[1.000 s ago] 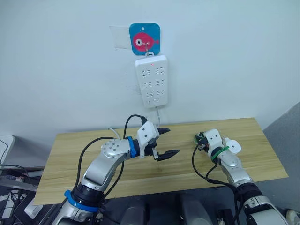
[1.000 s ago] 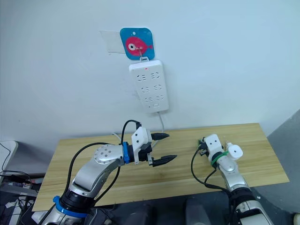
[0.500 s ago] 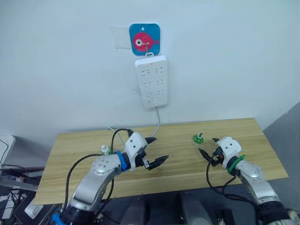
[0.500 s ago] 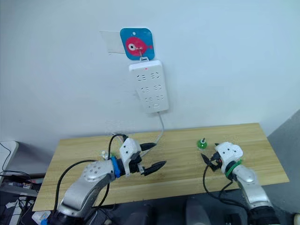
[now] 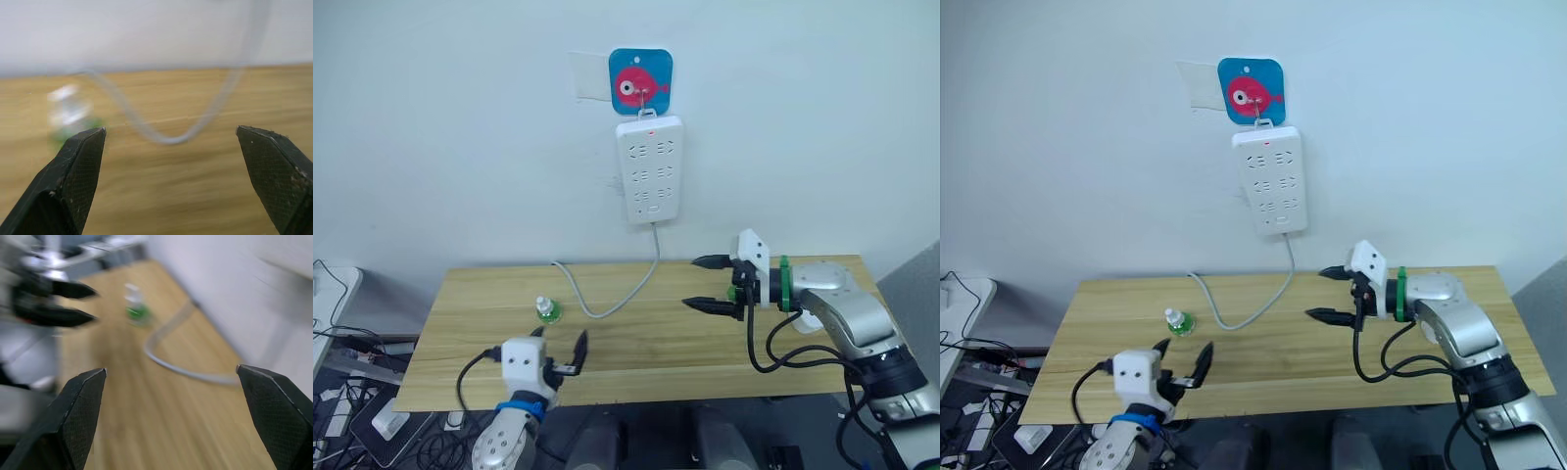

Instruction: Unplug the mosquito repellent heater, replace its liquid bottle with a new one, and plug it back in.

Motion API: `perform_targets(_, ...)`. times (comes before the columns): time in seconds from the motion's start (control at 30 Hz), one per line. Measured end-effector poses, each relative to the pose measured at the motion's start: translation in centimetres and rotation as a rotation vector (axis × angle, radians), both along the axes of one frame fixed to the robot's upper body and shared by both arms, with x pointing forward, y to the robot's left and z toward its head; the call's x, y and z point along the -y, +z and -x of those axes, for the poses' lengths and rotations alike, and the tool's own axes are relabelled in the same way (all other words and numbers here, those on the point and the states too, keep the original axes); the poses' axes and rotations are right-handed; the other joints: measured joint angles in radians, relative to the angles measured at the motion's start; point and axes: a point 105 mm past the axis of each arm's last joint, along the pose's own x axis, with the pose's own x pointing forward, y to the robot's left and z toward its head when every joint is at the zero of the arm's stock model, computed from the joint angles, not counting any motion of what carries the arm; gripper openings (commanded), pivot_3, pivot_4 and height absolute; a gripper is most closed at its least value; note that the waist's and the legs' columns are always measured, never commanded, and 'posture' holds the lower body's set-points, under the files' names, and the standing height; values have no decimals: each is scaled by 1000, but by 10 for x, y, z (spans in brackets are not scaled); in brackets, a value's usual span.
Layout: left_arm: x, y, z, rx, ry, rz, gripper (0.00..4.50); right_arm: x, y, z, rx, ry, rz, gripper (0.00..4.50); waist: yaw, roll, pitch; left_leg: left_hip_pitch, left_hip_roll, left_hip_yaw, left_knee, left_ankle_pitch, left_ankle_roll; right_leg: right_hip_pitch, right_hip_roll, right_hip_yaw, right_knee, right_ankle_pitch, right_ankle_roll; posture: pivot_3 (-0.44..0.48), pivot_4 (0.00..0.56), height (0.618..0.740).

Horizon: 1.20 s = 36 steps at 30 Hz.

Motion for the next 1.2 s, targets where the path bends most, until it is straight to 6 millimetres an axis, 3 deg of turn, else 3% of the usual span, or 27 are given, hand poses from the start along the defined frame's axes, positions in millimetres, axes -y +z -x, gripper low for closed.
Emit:
perform_targets(0.1, -17, -14, -1, -9, 85, -10, 4500, -9, 4, 7, -5, 96, 2, 4443, 14, -1, 1, 0, -1, -1, 0, 0, 0, 0, -1, -2, 0, 0, 0, 90, 208, 740)
perform_targets(0.3, -30, -23, -37, 47, 130, 2, 4500, -31, 17, 7, 25, 164, -25, 4443, 24, -2, 1, 0, -2, -2, 1, 0, -1, 0, -2, -3, 1, 0, 0, 75, 216, 740)
perform_targets(0.5, -17, -36, -70, 47, 40, 45, 4500, -27, 17, 6, -3, 127, 0, 4443, 22, -3, 2, -2, -3, -3, 0, 0, -1, -2, -3, -3, 1, 0, 0, 34, 216, 740)
perform_targets(0.8, -32, -44, -92, 33, 43, -24, 4500, -20, 22, 8, 7, 83, 24, 4443, 15, -3, 2, -2, -3, -3, 0, 0, -1, -2, -3, -3, 1, 0, 0, 1, 212, 740)
perform_targets(0.93, -29, -49, -93, 22, 29, -19, 3630, -20, 23, 6, -2, 57, 19, 4500, 8, -3, 2, -2, -3, -3, 0, 0, -1, -3, -3, -3, 1, 0, 0, 0, 212, 740)
perform_targets(1.1, -24, -48, -101, 37, 5, -20, 2196, -23, 23, 8, -19, 35, -6, 4500, 6, -4, 2, -2, -3, -4, 0, 0, -1, -2, -3, -4, 1, 0, 0, 1, 214, 740)
perform_targets(1.2, -26, -47, -104, 40, 11, -28, 2182, -26, 24, 12, -24, 31, -12, 4500, 0, -4, 2, -2, -3, -4, 0, 0, -1, -2, -3, -4, 1, 0, 0, -1, 215, 740)
